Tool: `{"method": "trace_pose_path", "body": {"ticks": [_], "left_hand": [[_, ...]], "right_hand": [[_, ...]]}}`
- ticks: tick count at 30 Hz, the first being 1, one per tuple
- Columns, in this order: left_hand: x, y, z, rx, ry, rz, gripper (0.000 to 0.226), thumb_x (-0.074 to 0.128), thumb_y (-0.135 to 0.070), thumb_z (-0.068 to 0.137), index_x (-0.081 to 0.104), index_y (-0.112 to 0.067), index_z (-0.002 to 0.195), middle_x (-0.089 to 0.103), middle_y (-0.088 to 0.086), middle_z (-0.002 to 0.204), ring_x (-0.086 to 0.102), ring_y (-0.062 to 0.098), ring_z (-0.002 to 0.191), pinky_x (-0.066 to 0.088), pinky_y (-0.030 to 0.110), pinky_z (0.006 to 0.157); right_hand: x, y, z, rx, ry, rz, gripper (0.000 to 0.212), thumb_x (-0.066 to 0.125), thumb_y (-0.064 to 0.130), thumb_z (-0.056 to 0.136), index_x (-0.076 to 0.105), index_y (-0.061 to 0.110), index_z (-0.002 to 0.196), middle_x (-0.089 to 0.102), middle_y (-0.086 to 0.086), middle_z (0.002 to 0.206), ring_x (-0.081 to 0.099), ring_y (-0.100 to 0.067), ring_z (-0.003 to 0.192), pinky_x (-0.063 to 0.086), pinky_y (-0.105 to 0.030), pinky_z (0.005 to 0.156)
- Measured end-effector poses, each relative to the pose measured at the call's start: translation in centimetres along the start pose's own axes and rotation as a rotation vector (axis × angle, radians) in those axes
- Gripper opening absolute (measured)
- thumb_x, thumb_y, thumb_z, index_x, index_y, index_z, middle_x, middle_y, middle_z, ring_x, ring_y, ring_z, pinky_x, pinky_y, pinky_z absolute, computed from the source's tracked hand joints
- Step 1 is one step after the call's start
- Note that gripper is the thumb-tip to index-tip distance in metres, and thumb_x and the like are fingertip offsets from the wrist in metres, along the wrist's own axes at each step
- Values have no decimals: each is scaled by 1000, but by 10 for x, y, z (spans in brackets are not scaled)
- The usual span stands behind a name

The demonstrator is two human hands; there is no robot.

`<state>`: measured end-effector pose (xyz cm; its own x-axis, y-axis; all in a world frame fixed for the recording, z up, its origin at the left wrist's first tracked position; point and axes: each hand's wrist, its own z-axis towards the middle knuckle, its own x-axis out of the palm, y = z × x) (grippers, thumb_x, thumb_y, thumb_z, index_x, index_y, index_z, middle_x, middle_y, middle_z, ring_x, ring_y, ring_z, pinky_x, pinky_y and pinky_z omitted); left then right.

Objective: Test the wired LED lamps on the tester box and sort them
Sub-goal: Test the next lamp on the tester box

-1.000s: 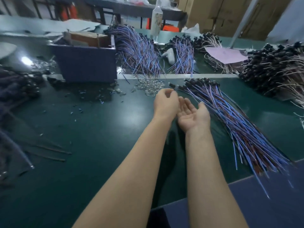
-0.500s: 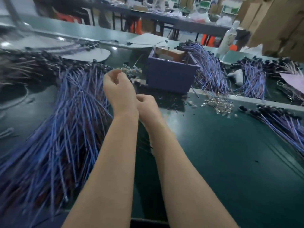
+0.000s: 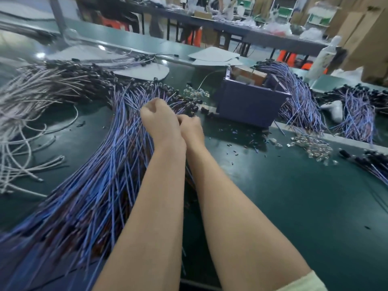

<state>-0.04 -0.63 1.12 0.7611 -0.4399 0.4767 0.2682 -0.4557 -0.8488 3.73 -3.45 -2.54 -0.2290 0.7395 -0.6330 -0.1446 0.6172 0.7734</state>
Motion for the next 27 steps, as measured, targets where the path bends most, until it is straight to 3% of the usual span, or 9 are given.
{"method": "trace_pose_path", "body": {"ticks": [1,3,7,10,15,20,24,27], "left_hand": [[0,0,0,-2,-4,4,16,39,-12,94,49,-11,106,41,-2,78,38,7,61,48,17,58],[1,0,0,0,-11,13,11,40,-11,93,48,-14,100,38,-5,72,34,6,53,34,14,45],[2,1,3,17,-21,4,15,40,-10,93,52,-14,101,40,-5,70,35,7,54,34,15,47],[4,0,6,34,-30,-8,16,40,-9,92,54,-14,100,40,-5,71,36,9,58,34,20,57],[5,2,2,35,-18,-16,19,37,-6,93,54,-11,100,40,-3,71,34,9,56,32,10,35],[5,5,2,30,-23,-17,19,39,-7,93,55,-12,102,41,-5,69,36,6,54,37,12,44],[8,6,1,21,-9,-25,18,40,-7,92,54,-13,100,43,-4,71,40,8,61,37,18,58],[13,9,-4,18,14,-13,16,40,-7,92,54,-13,98,43,-4,71,39,8,60,35,18,56]], "right_hand": [[0,1,1,-9,-21,-39,32,42,25,96,56,18,124,43,-15,133,43,-32,120,40,-38,97],[0,4,2,-1,-14,-91,30,43,24,96,56,19,122,45,-14,130,42,-32,120,39,-38,93],[-3,1,-6,-10,-45,3,18,43,21,96,59,25,104,36,-14,136,32,-34,126,29,-44,106],[-1,-1,-5,-23,-37,-29,32,37,24,98,49,12,126,32,-13,144,29,-33,130,27,-44,108],[-1,-10,8,-67,-144,-179,29,35,24,100,49,6,119,47,-13,130,39,-32,118,35,-40,93],[-11,-26,13,-131,-61,-290,38,46,29,96,48,17,133,42,-10,135,36,-31,123,34,-39,101],[-25,-36,13,-193,10,-326,33,52,30,94,59,18,125,44,-5,136,35,-30,125,33,-37,103],[-27,-39,11,-223,20,-330,34,55,25,91,57,19,124,51,-7,129,40,-31,122,36,-36,98]]}}
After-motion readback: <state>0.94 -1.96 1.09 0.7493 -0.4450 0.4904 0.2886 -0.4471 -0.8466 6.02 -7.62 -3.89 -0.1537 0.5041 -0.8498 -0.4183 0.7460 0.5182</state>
